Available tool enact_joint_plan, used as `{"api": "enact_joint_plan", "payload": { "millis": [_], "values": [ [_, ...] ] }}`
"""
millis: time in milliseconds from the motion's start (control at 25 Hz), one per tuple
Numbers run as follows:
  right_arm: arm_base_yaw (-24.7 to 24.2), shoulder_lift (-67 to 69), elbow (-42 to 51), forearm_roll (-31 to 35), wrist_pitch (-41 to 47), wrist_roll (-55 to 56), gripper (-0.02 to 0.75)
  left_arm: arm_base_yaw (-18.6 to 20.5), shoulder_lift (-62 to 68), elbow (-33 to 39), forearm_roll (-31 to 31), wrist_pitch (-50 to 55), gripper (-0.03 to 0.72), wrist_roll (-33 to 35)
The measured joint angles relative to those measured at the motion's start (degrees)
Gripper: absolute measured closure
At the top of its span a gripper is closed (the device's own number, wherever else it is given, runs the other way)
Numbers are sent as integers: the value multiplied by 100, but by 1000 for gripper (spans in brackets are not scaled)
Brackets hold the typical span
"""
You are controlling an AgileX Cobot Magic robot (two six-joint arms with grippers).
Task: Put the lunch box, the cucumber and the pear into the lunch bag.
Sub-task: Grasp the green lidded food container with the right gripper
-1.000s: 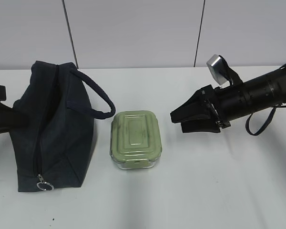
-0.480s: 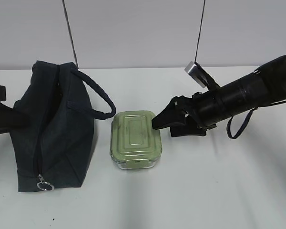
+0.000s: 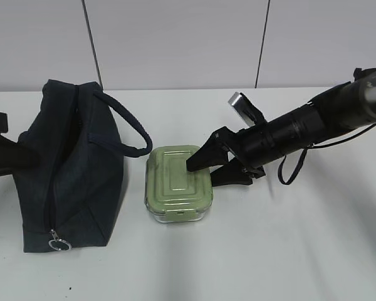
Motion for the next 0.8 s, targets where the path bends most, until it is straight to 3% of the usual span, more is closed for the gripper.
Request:
{"api": "enact_joint_plan", "payload": {
  "millis": [520, 800],
  "values": [
    [0, 325, -106, -27, 262, 116, 182, 0, 0, 0, 0, -4, 706, 0],
    [0, 325, -120, 46, 368, 82, 349, 0, 0, 0, 0, -11, 706, 0]
  ]
}}
